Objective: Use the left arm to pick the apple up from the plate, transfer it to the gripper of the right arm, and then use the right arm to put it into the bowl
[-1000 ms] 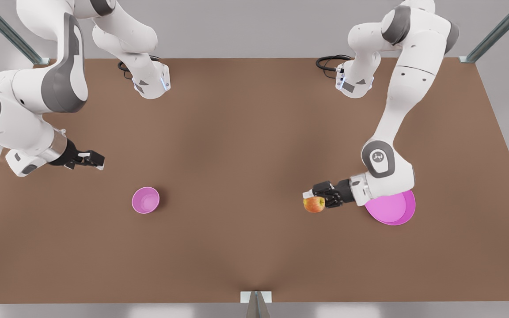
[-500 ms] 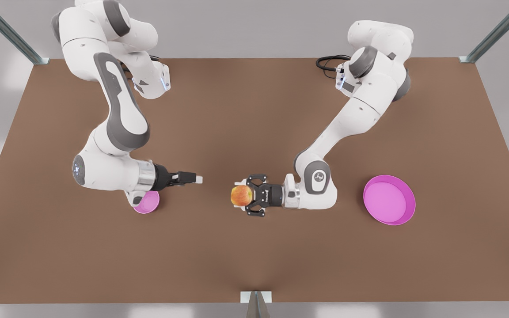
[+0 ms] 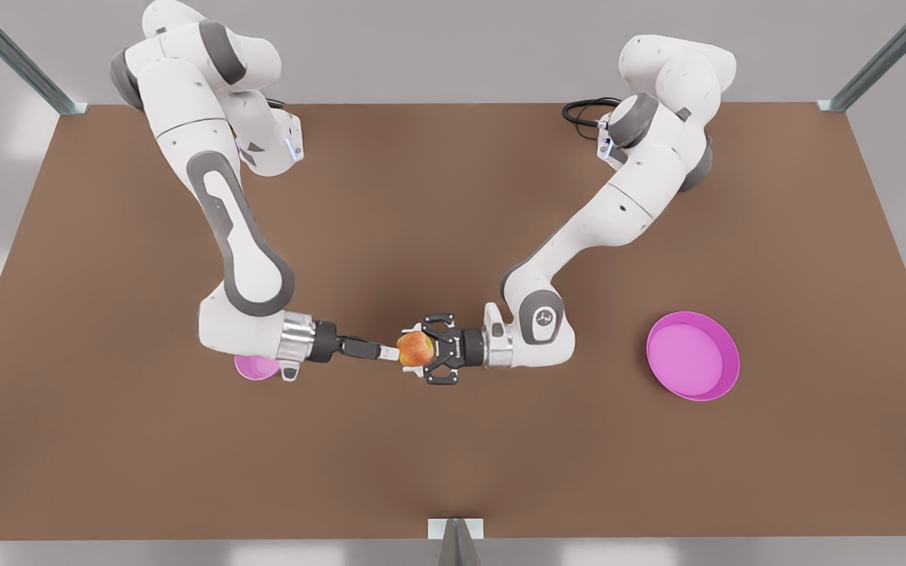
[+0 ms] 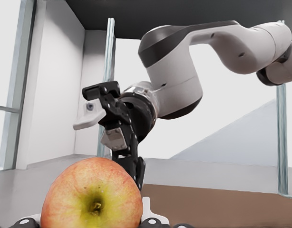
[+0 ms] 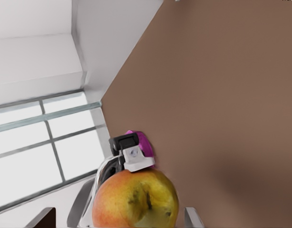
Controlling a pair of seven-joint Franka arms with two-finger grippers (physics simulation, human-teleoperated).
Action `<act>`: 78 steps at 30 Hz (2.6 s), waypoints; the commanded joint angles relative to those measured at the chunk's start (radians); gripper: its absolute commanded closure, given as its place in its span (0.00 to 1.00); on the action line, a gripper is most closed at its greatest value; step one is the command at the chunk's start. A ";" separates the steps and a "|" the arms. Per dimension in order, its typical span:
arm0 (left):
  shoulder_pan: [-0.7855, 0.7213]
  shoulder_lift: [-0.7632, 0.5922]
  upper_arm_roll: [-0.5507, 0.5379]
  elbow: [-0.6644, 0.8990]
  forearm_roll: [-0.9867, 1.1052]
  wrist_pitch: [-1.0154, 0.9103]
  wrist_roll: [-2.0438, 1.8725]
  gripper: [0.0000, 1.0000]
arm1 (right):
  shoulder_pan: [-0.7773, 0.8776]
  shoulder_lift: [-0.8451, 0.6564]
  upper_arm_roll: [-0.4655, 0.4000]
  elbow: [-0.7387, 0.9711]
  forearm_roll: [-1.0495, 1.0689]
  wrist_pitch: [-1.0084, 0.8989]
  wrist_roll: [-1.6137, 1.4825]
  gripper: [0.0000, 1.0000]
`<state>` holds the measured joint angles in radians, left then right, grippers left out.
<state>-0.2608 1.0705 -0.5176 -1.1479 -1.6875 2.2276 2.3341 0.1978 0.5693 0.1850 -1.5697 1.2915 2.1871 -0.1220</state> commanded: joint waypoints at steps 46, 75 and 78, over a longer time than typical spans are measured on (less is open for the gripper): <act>0.298 -0.541 0.410 -0.112 1.468 -0.572 -1.522 0.00 | -0.185 -0.045 0.067 -0.073 -0.432 -0.139 -0.344 0.33; 0.311 -0.886 0.485 -0.291 1.645 -0.666 -2.446 0.00 | -0.359 0.023 0.068 -0.116 -1.336 -0.184 -0.360 0.03; 0.311 -0.886 0.484 -0.291 1.645 -0.666 -2.445 0.00 | -0.359 0.024 0.070 -0.118 -1.336 -0.187 -0.366 0.00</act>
<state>0.0501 0.1845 -0.0334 -1.4394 -0.0427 1.5645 0.3044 -0.1611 0.5935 0.2541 -1.6872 -0.0336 2.0026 -0.4841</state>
